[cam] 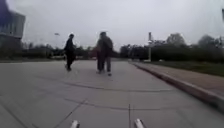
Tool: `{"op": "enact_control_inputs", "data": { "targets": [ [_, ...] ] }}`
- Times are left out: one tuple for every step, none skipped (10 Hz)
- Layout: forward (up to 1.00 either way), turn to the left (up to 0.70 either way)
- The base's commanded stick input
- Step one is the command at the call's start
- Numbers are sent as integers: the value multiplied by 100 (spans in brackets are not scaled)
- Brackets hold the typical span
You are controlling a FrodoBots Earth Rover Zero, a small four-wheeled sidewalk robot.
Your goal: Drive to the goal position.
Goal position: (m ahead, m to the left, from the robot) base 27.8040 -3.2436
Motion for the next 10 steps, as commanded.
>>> {"op": "enact_control_inputs", "data": {
  "targets": [
    [70, -35],
    [70, -34],
    [70, -19],
    [70, -5],
    [70, -4],
    [70, -4],
    [70, -4],
    [70, -4],
    [70, -4],
    [70, -4]
  ]
}}
